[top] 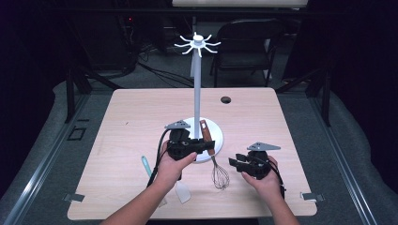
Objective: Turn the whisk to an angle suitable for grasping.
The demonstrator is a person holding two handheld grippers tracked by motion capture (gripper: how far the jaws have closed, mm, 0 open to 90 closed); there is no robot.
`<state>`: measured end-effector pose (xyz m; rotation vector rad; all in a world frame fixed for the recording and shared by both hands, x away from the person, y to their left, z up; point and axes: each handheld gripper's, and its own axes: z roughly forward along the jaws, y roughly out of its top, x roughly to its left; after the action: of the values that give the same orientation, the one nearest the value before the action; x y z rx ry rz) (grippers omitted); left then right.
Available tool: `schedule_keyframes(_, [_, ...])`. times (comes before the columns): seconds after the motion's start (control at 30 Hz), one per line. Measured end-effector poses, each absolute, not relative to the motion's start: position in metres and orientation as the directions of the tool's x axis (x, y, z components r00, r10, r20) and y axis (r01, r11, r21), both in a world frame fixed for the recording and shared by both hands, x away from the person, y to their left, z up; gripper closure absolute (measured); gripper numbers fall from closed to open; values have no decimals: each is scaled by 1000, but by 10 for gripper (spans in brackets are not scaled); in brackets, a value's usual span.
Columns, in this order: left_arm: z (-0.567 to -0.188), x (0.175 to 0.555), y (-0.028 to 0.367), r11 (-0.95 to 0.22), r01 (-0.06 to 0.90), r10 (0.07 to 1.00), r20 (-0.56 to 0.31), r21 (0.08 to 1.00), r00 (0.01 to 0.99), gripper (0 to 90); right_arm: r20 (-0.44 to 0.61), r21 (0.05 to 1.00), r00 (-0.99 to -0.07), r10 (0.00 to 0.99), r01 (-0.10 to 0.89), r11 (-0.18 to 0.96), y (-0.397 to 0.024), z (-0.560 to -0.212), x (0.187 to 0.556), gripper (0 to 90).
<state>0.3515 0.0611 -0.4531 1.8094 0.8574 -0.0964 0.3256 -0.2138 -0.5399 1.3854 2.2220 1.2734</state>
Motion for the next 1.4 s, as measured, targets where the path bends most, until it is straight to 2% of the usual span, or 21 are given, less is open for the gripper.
schedule_keyframes(0.57, [-410,366,79,-248,514,545,-320,821,774,713,238,764,-521,820,621,173,-215,-544,327,567])
schedule_keyframes(1.17, [-353,385,81,-354,415,538,-181,838,823,713,245,758,-516,821,630,170,-216,-548,328,566])
schedule_keyframes(1.4, [-330,389,80,-361,387,526,-158,849,836,714,241,755,-516,822,632,176,-214,-550,329,560])
